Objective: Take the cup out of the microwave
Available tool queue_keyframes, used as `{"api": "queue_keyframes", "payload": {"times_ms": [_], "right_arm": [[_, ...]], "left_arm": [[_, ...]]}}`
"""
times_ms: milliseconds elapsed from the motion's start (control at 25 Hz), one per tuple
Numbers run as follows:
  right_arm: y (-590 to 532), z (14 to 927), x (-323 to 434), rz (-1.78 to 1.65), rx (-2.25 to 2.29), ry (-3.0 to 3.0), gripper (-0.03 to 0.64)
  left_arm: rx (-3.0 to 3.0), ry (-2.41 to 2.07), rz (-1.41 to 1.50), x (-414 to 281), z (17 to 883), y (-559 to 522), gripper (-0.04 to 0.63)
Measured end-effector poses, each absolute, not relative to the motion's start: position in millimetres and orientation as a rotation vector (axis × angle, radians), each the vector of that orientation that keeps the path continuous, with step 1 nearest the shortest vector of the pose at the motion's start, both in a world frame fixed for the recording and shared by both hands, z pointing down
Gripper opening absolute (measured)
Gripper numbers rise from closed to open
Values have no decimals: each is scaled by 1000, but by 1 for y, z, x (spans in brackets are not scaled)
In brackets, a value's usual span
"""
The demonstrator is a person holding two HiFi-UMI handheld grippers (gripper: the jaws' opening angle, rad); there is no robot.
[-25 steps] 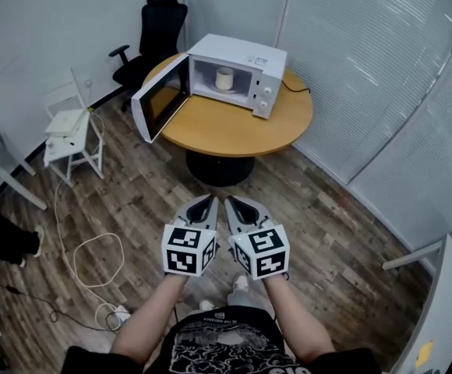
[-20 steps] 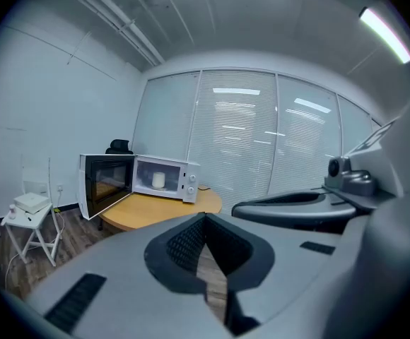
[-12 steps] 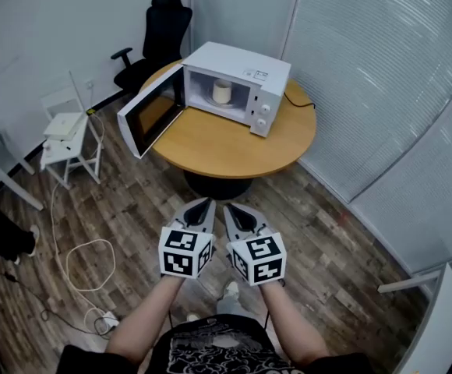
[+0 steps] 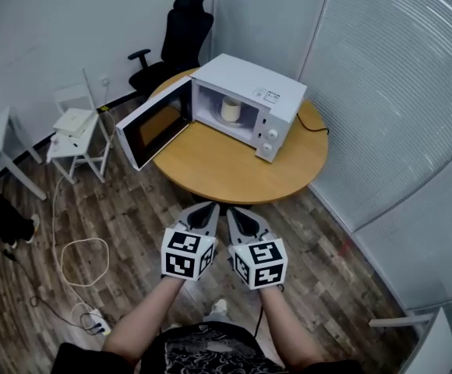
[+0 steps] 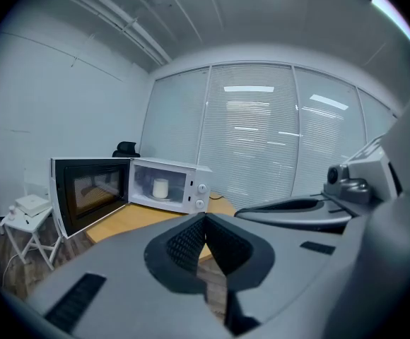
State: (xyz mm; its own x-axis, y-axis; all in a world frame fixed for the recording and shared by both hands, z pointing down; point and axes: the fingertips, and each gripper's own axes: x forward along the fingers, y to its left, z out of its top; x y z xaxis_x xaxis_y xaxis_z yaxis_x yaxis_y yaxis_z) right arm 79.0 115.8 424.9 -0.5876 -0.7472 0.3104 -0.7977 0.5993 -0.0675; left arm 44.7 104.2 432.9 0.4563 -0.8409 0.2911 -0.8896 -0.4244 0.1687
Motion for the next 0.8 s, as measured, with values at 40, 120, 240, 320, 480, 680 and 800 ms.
{"api": "queue_keyframes", "payload": {"times_ms": [40, 120, 240, 320, 480, 680, 800], "right_arm": [[112, 424, 81, 291, 1260, -2583, 15], [104, 422, 84, 286, 1241, -2593, 15], [94, 424, 90, 280, 1216, -2600, 15], [88, 426, 94, 281, 1207, -2603, 15], [78, 428, 100, 286, 1197, -2605, 15], [67, 430, 101, 282, 1195, -2599, 15], [56, 433, 103, 280, 1207, -2587, 15]], "left_arm": [[2405, -1484, 231, 48, 433, 100, 11], [2391, -1496, 227, 53, 432, 93, 11], [2373, -1517, 225, 59, 433, 83, 11], [2362, -1530, 225, 62, 436, 79, 11], [2339, -1547, 221, 65, 440, 71, 11], [2334, -1544, 220, 67, 443, 58, 11], [2340, -1540, 217, 68, 445, 47, 11]]}}
